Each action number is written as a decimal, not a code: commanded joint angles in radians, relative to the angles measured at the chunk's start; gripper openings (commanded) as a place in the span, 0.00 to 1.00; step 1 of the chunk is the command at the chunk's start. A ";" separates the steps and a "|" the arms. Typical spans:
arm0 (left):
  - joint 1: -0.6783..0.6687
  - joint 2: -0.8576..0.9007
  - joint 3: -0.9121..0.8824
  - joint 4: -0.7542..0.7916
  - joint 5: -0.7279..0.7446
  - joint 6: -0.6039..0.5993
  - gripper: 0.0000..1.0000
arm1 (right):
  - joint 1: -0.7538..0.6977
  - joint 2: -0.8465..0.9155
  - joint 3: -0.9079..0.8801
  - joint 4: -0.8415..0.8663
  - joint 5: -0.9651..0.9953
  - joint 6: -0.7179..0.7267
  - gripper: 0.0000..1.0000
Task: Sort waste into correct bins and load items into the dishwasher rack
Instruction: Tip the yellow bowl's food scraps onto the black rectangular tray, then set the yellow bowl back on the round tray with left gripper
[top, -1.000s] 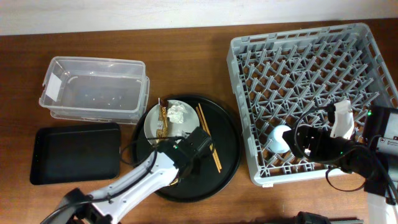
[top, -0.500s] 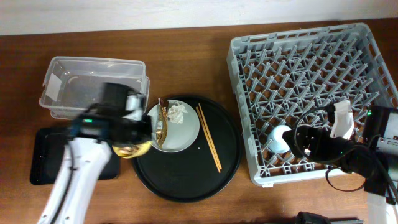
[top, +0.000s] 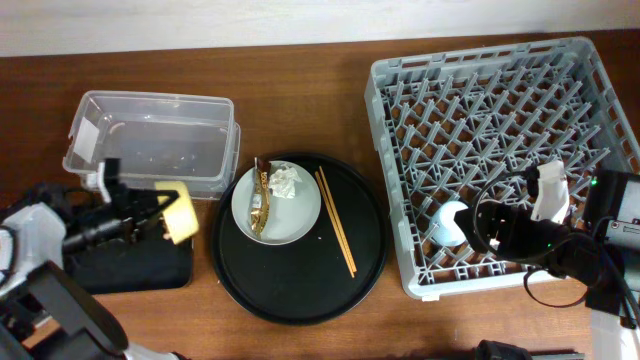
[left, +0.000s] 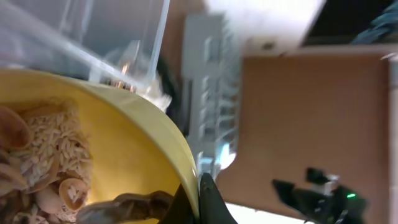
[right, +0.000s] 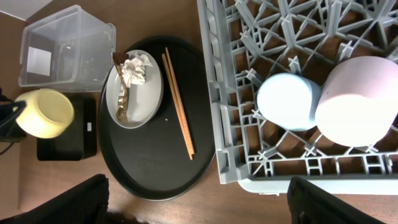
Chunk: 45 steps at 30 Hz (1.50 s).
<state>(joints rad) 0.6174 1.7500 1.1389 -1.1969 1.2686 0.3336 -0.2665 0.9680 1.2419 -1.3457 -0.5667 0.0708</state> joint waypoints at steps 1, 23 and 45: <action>0.078 0.044 0.006 -0.010 0.168 0.088 0.00 | 0.005 0.000 0.013 0.007 -0.009 -0.011 0.92; 0.107 0.083 -0.058 -0.148 0.272 0.363 0.00 | 0.005 -0.001 0.013 -0.004 -0.009 -0.011 0.92; -0.309 -0.131 0.037 -0.266 -0.188 0.053 0.00 | 0.005 0.000 0.013 -0.002 -0.009 -0.011 0.93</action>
<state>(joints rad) 0.4362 1.6997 1.1347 -1.5314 1.2884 0.6617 -0.2665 0.9680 1.2419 -1.3502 -0.5671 0.0711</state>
